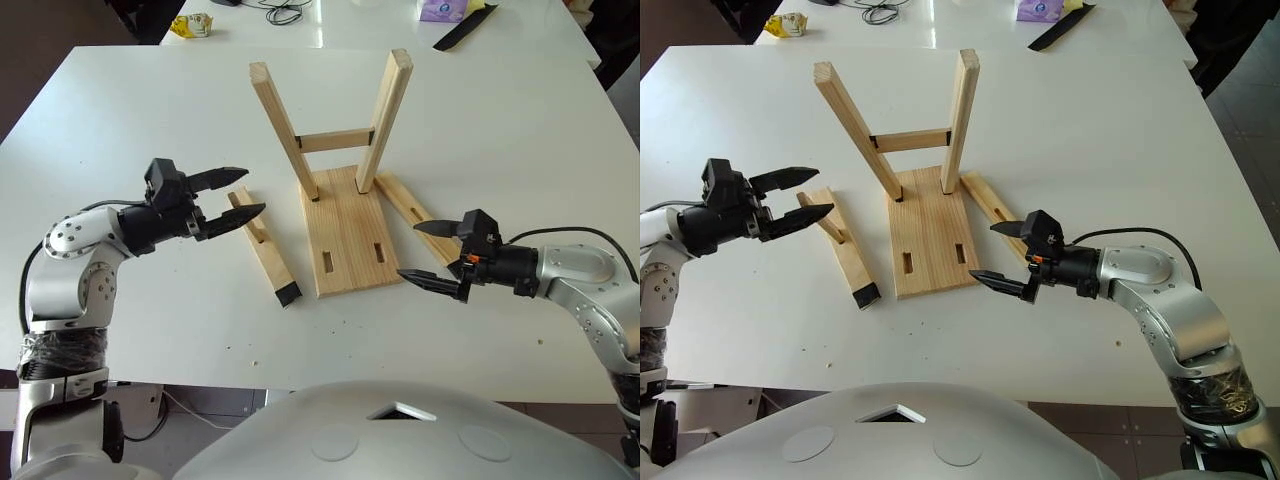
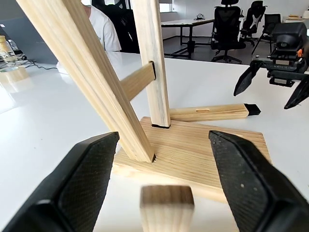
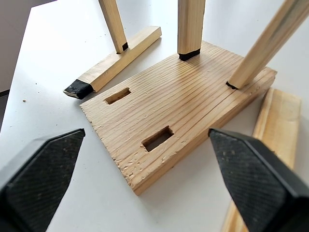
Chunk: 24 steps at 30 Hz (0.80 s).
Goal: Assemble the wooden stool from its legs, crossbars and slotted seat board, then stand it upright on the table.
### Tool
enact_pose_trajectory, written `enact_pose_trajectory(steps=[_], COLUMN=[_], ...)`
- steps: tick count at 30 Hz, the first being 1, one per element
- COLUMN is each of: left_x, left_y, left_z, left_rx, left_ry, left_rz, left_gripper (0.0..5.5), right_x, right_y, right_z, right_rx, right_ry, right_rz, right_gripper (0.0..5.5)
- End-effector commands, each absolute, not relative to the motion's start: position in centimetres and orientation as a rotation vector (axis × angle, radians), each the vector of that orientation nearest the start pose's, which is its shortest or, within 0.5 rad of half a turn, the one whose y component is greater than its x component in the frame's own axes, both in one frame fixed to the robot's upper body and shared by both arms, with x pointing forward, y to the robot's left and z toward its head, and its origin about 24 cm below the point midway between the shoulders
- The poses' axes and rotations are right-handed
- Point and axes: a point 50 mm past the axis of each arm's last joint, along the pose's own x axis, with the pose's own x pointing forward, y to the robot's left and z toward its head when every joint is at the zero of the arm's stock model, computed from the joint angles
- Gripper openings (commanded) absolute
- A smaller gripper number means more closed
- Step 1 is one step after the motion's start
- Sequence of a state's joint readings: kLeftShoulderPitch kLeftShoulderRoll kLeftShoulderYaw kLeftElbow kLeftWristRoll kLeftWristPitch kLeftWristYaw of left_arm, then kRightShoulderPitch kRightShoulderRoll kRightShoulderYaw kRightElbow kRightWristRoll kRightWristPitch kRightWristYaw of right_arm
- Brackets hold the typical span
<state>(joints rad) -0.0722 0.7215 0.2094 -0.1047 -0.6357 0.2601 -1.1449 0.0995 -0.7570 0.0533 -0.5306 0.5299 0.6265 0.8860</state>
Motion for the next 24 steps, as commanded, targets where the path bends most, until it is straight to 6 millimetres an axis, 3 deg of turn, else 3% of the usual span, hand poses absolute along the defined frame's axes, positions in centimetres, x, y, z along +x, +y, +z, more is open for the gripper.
enact_pose_trajectory(steps=[1,17,24], left_x=[23.9,24.1,24.6], left_y=[24.4,23.1,23.0], left_z=[14.8,14.9,15.2], left_rx=[0.088,0.066,0.074], left_ry=[0.001,-0.037,-0.057], left_rz=[-1.051,-1.051,-1.030], left_gripper=[3.46,3.46,2.36], right_x=[19.3,19.5,19.5], right_y=[-17.7,-17.6,-17.5], right_z=[10.1,10.1,10.0], right_rx=[-0.157,-0.161,-0.164], right_ry=[0.422,0.415,0.415], right_rz=[1.130,1.135,1.135], right_gripper=[4.75,4.75,4.75])
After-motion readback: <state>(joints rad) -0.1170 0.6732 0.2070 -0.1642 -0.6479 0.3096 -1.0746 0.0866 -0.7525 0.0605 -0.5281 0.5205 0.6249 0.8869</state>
